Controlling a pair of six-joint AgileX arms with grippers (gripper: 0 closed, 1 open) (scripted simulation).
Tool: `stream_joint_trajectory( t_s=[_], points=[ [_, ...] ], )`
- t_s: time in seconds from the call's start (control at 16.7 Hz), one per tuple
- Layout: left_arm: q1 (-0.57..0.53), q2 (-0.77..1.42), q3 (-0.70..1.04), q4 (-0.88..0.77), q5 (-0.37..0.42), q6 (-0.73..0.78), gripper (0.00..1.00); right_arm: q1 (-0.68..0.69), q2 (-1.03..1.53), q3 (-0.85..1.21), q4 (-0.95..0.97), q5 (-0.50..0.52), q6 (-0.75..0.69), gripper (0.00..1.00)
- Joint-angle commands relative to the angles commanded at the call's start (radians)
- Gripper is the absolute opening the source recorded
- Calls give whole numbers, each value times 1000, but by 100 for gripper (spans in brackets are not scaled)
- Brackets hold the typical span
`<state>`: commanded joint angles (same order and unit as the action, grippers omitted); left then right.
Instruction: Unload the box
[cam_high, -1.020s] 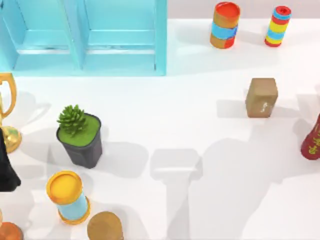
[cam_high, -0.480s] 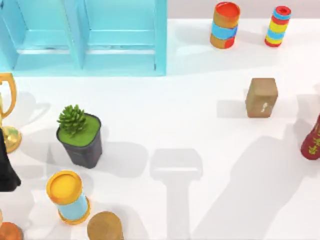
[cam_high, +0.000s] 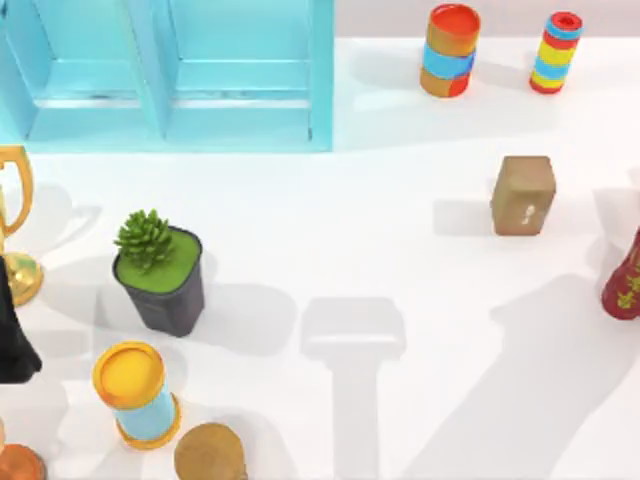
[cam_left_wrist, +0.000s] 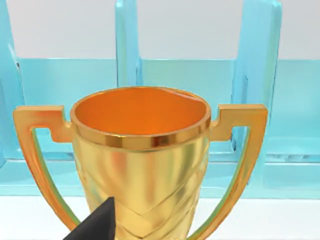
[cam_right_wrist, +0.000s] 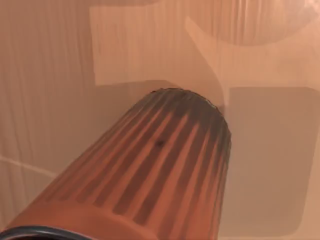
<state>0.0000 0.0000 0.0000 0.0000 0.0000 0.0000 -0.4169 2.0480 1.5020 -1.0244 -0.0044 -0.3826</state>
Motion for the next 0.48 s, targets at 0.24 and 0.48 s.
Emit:
stream_joint_trajectory(
  t_s=[0.24,0.48],
  points=[
    [0,0,0,0,0,0,100,0,0,0,0,0,0,77],
    [0,0,0,0,0,0,100,0,0,0,0,0,0,47]
  ],
)
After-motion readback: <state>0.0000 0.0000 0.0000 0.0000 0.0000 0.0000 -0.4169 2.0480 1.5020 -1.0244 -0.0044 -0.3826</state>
